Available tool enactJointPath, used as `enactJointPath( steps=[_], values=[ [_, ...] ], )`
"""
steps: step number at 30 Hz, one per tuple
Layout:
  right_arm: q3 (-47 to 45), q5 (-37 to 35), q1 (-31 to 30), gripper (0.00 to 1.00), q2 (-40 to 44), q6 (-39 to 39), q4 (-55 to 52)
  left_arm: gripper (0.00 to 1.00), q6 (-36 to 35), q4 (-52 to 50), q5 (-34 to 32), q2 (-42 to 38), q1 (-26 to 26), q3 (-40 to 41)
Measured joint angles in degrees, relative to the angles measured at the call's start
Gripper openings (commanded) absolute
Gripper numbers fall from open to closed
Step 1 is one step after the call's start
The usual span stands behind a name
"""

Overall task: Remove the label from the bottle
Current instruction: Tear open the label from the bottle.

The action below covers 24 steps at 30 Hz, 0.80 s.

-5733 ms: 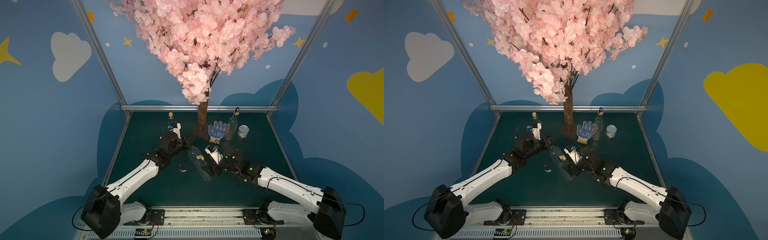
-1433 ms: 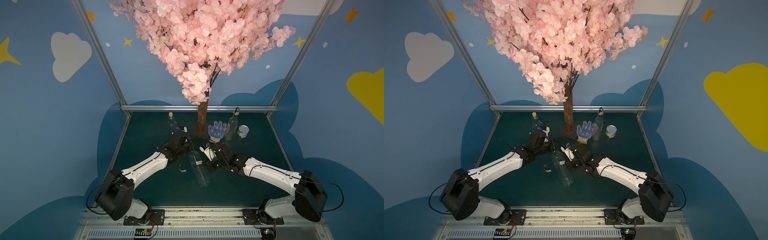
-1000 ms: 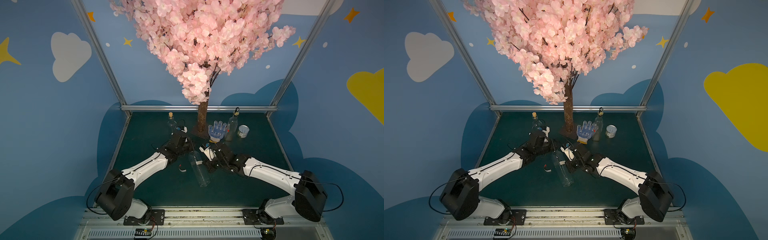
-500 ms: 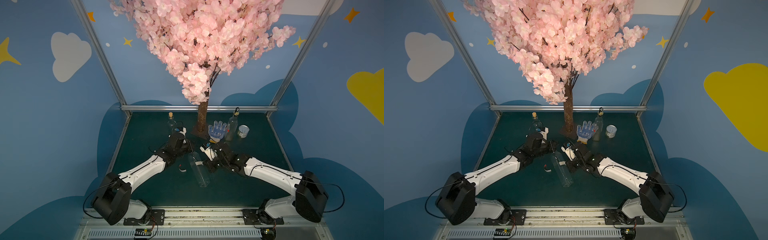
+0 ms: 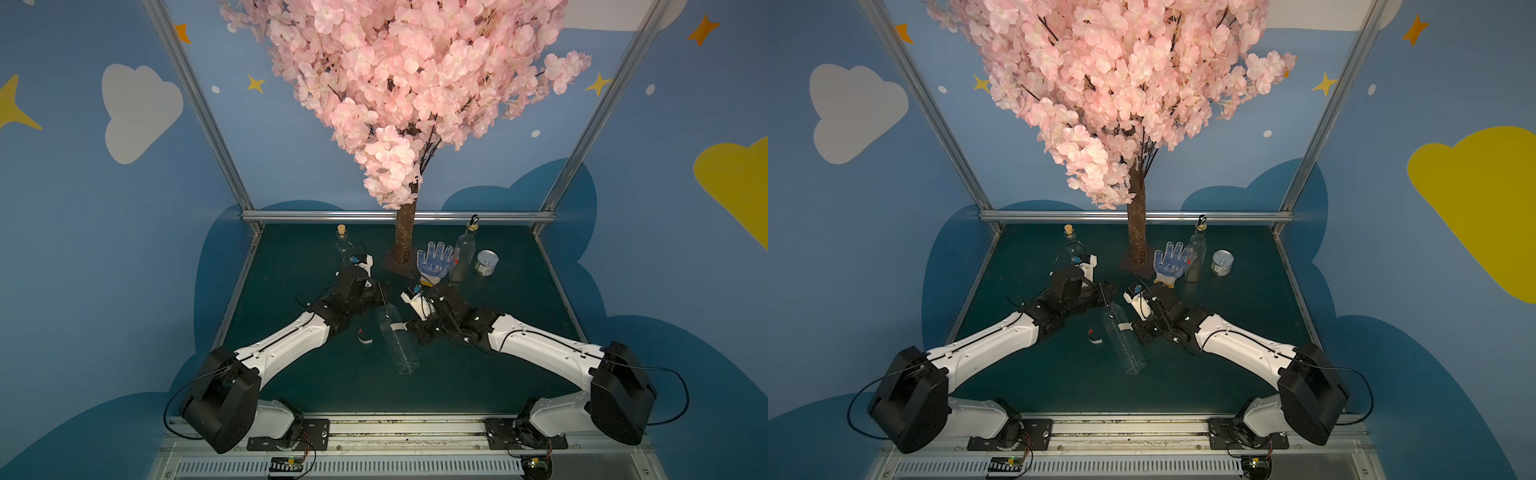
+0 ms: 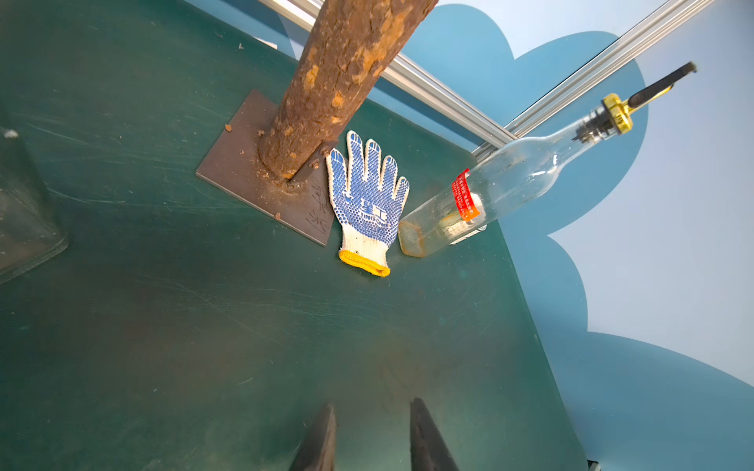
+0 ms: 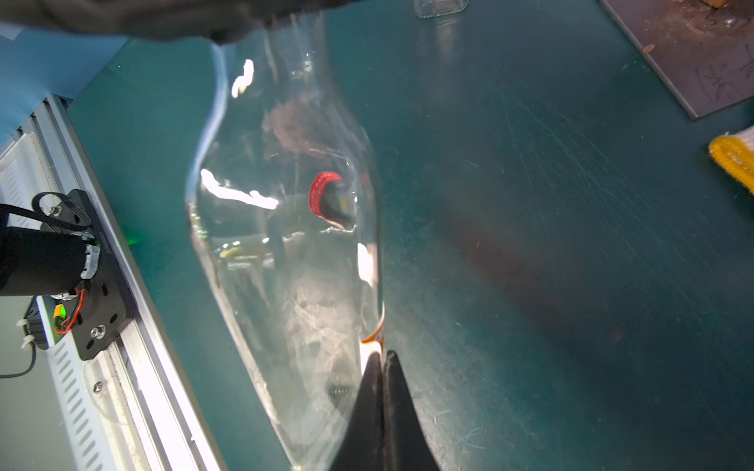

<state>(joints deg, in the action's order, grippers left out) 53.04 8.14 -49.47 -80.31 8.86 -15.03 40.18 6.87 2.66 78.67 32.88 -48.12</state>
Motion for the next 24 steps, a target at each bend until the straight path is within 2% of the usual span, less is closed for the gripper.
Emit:
enactJointPath(
  steps=[24],
  values=[
    [0.00,-0.11,0.44,0.00,-0.17,0.11,0.09,0.02,-1.31,3.06,0.66,-2.19,0.00,2.60]
  ],
)
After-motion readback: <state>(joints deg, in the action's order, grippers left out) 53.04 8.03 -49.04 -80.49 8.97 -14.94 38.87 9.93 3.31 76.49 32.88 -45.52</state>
